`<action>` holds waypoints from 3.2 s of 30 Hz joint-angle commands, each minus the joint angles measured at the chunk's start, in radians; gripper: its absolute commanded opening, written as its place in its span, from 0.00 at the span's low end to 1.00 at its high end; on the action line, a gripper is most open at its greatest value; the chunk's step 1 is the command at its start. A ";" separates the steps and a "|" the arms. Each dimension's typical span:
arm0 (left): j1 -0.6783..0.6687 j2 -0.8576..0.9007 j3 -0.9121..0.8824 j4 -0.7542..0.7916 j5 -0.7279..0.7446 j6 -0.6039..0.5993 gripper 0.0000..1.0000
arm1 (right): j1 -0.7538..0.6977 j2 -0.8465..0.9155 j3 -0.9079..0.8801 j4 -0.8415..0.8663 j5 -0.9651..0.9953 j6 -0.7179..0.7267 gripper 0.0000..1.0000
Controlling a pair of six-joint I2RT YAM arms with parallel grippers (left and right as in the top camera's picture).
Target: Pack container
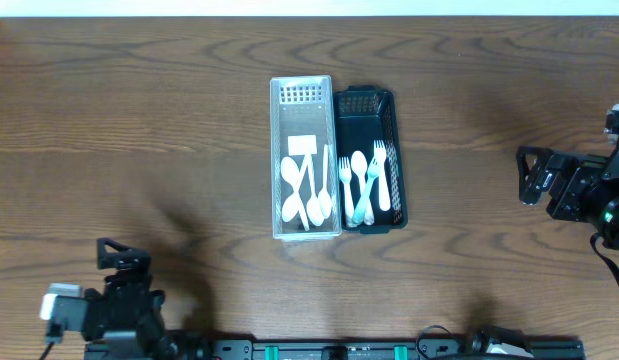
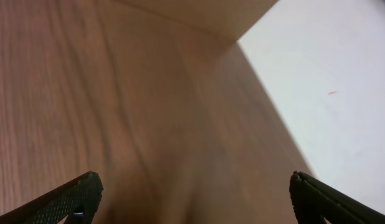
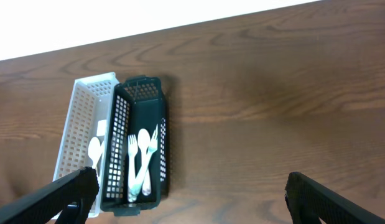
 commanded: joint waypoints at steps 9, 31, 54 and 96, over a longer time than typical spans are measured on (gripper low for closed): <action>0.003 -0.069 -0.185 0.096 -0.156 -0.027 0.98 | 0.001 -0.003 -0.001 -0.001 -0.007 -0.011 0.99; 0.000 -0.069 -0.264 0.249 -0.147 0.595 0.98 | 0.001 -0.003 -0.001 -0.001 -0.006 -0.011 0.99; 0.000 -0.068 -0.264 0.306 -0.148 0.695 0.98 | 0.001 -0.003 -0.001 -0.001 -0.006 -0.011 0.99; 0.000 -0.068 -0.264 0.306 -0.148 0.695 0.98 | 0.215 -0.293 -1.052 0.947 0.086 -0.306 0.99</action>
